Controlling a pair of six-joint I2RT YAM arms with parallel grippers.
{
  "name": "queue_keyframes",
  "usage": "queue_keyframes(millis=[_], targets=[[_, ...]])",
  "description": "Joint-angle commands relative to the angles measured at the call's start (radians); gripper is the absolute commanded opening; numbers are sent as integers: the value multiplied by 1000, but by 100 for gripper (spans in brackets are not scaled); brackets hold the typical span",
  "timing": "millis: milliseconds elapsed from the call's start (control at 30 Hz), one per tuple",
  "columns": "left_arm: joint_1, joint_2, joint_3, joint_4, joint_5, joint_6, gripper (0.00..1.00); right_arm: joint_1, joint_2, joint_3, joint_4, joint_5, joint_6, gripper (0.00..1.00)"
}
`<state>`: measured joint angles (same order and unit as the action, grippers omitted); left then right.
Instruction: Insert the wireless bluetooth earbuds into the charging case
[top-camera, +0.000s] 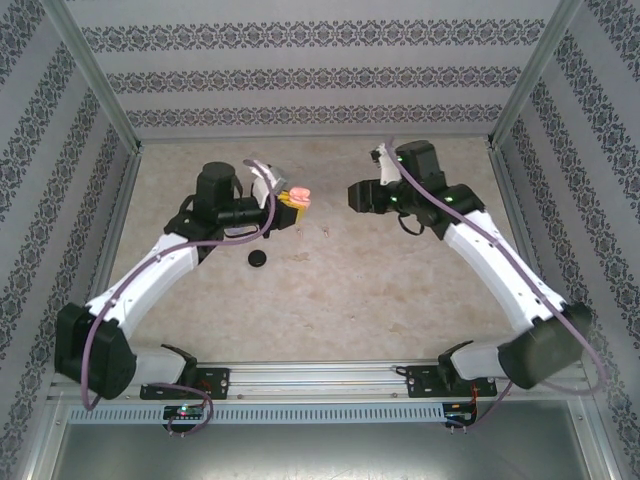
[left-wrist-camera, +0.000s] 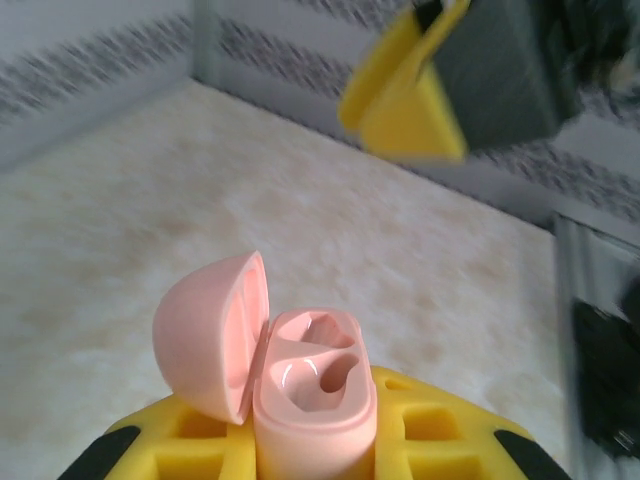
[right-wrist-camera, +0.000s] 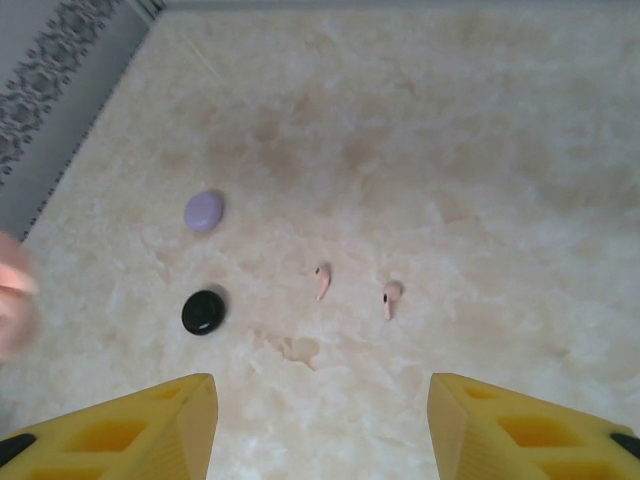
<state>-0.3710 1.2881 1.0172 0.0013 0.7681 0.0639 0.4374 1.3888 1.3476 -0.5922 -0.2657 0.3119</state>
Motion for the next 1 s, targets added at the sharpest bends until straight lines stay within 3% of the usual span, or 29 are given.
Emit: queue_keyframes(millis=[0,433,667,967], targets=[[3,-71,-71,266,-212,-97,0,40,115,31,-8,19,102,57],[7,-192,-162,398,-343,-165,0,169,590,301,-72,90,138,49],[46,-201,-212,472,-349,-213,0,203,749,430,-125,147,138,47],[82,-197,-232,495,-332,-234,0,212,869,545,-143,108,151,45]])
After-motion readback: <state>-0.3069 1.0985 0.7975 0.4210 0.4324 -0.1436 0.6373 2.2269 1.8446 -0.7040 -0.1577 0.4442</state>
